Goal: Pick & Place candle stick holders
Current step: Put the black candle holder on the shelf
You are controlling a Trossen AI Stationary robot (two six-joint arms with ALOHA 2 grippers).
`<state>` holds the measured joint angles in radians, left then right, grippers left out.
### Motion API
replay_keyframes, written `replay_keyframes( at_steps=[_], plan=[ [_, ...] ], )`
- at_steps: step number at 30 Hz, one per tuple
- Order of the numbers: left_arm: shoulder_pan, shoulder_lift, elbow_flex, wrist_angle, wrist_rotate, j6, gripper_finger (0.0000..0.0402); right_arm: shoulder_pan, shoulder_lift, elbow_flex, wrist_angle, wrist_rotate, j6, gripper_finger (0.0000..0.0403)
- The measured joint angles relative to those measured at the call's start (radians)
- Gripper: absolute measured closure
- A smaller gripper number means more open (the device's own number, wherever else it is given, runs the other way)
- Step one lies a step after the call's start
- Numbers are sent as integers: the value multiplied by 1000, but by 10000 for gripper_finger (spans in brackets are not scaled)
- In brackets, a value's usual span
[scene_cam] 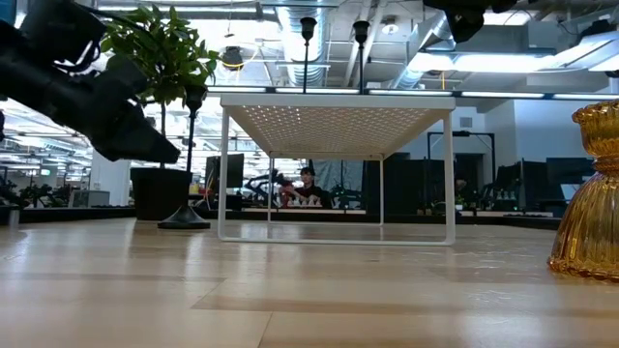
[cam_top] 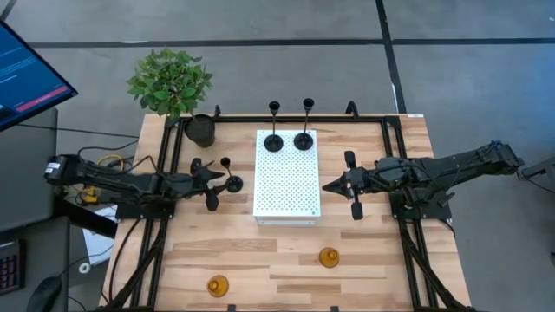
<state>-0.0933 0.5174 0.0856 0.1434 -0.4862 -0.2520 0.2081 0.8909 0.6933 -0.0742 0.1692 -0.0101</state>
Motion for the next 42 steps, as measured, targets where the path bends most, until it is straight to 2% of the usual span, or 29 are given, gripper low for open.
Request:
replay_keyframes(
  at_steps=[9, 19, 24, 34, 42],
  plan=[
    [1, 218, 1, 199, -102, 1, 148, 0, 0, 0, 0, 0, 1, 403],
    [3, 322, 1, 365, -116, 4, 158, 1, 0, 0, 0, 0, 2, 403],
    [3, 336, 1, 400, -116, 4, 183, 1, 0, 0, -1, 0, 3, 403],
    [3, 336, 1, 402, -116, 0, 272, 1, 0, 0, -1, 0, 3, 403],
    [3, 336, 1, 401, -116, 9, 310, 1, 0, 0, -1, 0, 2, 403]
  ],
)
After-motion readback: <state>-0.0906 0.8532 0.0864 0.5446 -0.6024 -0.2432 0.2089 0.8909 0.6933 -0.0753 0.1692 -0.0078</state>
